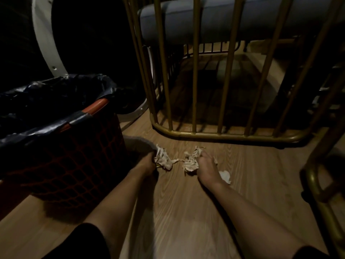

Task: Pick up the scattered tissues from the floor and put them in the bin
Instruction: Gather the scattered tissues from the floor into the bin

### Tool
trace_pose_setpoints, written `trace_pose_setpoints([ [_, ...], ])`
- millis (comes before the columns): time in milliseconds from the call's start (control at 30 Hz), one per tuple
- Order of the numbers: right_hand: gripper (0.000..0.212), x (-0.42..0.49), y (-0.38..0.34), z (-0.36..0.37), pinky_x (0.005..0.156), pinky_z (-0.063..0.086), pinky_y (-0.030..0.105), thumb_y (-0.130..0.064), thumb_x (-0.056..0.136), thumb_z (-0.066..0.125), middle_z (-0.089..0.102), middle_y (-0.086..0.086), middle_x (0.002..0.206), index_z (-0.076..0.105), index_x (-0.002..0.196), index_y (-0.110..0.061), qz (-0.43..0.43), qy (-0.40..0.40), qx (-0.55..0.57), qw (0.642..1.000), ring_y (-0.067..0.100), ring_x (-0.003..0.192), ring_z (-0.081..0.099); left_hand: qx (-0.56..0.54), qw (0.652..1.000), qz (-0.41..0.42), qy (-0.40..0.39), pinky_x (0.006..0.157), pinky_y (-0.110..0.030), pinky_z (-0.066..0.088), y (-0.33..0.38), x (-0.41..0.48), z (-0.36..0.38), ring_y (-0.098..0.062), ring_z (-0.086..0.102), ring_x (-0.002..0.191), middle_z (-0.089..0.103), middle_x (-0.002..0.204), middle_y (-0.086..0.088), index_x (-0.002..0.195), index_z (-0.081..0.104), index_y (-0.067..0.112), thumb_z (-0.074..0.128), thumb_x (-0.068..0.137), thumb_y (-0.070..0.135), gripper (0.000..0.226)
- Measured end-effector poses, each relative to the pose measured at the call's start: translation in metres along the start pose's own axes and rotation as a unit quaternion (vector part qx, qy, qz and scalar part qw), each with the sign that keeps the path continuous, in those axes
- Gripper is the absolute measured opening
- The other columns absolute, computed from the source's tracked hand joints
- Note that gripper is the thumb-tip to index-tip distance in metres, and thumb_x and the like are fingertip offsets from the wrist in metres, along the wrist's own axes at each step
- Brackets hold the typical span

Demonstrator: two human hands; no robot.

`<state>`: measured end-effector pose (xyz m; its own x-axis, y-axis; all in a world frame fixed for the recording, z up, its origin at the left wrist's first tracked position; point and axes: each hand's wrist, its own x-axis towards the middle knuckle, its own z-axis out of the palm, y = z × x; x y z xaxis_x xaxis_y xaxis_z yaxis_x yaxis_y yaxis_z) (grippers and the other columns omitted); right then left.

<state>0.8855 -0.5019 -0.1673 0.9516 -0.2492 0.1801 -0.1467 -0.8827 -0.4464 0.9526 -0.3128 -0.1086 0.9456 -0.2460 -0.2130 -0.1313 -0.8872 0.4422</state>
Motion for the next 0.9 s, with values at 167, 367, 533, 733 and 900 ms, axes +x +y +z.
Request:
trace_pose_setpoints([
  [167,0.024,-0.013,-0.006,-0.004,0.096,0.039,0.034,0.009,0.082,0.054,0.051,0.014,0.123,0.063,0.103,0.0,-0.007,0.014,-0.003,1.0,0.03,0.113,0.044,0.018,0.994,0.068,0.086,0.074,-0.03,0.051,0.003,-0.031,0.025,-0.022,0.063,0.096,0.067,0.1,-0.004,0.092,0.059,0.021,0.048,0.085,0.002,0.023],
  [367,0.036,-0.06,-0.024,-0.003,0.092,0.041,0.033,0.013,0.08,0.047,0.056,0.016,0.12,0.064,0.107,-0.002,-0.045,0.009,0.01,0.999,0.033,0.11,0.049,0.02,0.982,0.165,0.087,0.071,-0.03,0.041,0.02,-0.094,0.046,-0.031,0.061,0.093,0.066,0.096,-0.018,0.086,0.063,0.005,0.047,0.079,0.009,0.018],
  [533,0.026,-0.095,-0.037,-0.034,0.068,0.044,0.018,0.014,0.078,0.05,0.06,0.014,0.098,0.067,0.094,0.002,-0.002,-0.036,0.066,0.997,0.028,0.091,0.06,0.008,0.977,0.197,0.083,0.073,-0.026,0.042,0.013,-0.148,0.026,-0.023,0.06,0.093,0.065,0.099,-0.013,0.093,0.063,0.004,0.05,0.085,0.006,0.016],
  [733,0.015,-0.099,-0.093,-0.118,0.07,0.042,0.01,-0.004,0.084,0.06,0.064,0.002,0.095,0.071,0.093,-0.009,-0.042,0.037,0.142,0.988,0.014,0.087,0.058,0.03,0.929,0.322,0.178,0.072,-0.012,0.038,0.032,-0.211,-0.067,-0.001,0.049,0.086,0.057,0.09,0.008,0.086,0.061,0.023,0.054,0.087,0.022,0.007],
  [900,0.016,-0.075,-0.182,-0.192,0.059,0.036,0.008,-0.001,0.082,0.062,0.061,0.002,0.092,0.067,0.097,0.001,-0.111,0.101,0.242,0.959,0.013,0.088,0.056,-0.035,0.895,0.295,0.332,0.057,-0.018,0.037,0.043,-0.23,-0.178,-0.008,0.054,0.065,0.062,0.07,-0.001,0.071,0.064,0.01,0.059,0.078,0.019,0.012],
])
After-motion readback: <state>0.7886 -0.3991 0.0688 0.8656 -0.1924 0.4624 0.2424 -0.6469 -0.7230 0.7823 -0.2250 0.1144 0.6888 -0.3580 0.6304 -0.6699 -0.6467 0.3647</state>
